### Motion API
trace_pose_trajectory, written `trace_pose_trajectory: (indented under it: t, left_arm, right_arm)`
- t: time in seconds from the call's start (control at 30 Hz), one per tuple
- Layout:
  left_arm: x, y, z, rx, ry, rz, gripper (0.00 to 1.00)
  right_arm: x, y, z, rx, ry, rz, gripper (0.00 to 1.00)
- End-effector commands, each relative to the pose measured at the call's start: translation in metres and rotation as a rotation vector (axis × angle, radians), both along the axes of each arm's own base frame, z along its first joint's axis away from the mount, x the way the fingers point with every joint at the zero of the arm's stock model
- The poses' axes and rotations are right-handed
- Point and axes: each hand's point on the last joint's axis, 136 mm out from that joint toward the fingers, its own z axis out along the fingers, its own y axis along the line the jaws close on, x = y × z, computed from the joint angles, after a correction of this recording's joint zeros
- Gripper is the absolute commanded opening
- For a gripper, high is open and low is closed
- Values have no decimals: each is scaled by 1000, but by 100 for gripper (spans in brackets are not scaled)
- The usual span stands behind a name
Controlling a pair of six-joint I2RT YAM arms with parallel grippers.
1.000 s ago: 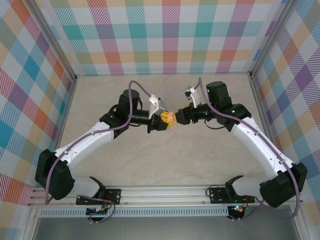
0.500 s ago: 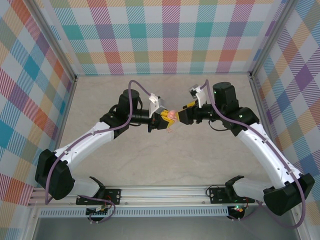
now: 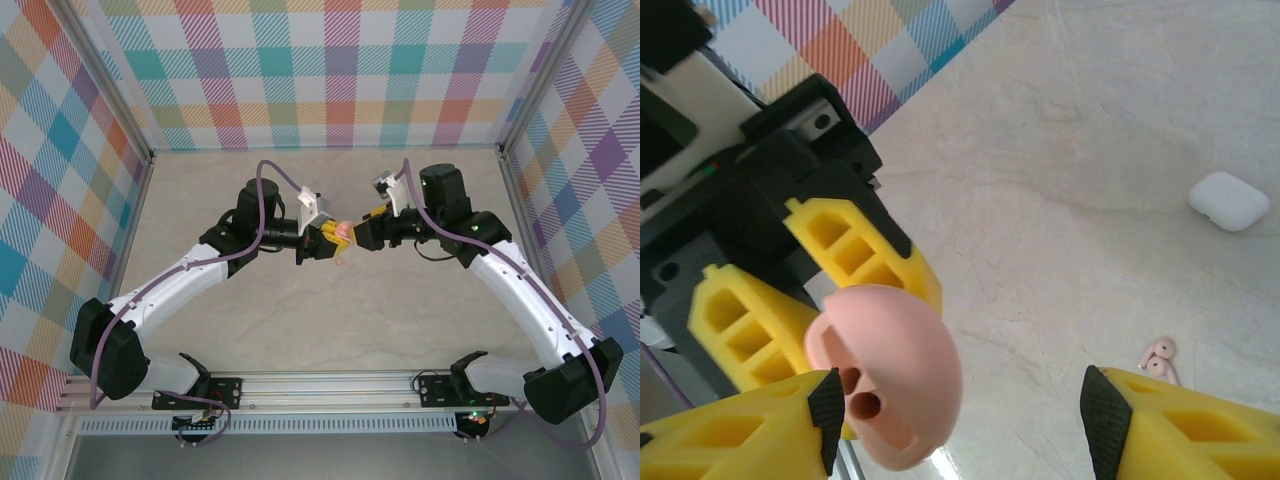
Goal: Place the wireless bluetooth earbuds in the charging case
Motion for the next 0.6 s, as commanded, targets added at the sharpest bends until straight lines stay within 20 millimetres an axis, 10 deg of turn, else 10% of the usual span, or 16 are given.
trace_pose_trajectory:
  t: [0.0, 0.57]
  left_arm:
    - [-14, -1, 12, -41, -17, -66, 0]
    - [-23, -2, 12, -29, -7, -137, 0]
  right_arm:
    - [-2, 4, 1, -3, 4, 40, 65]
    - [-31, 28, 10, 64, 45, 260, 45]
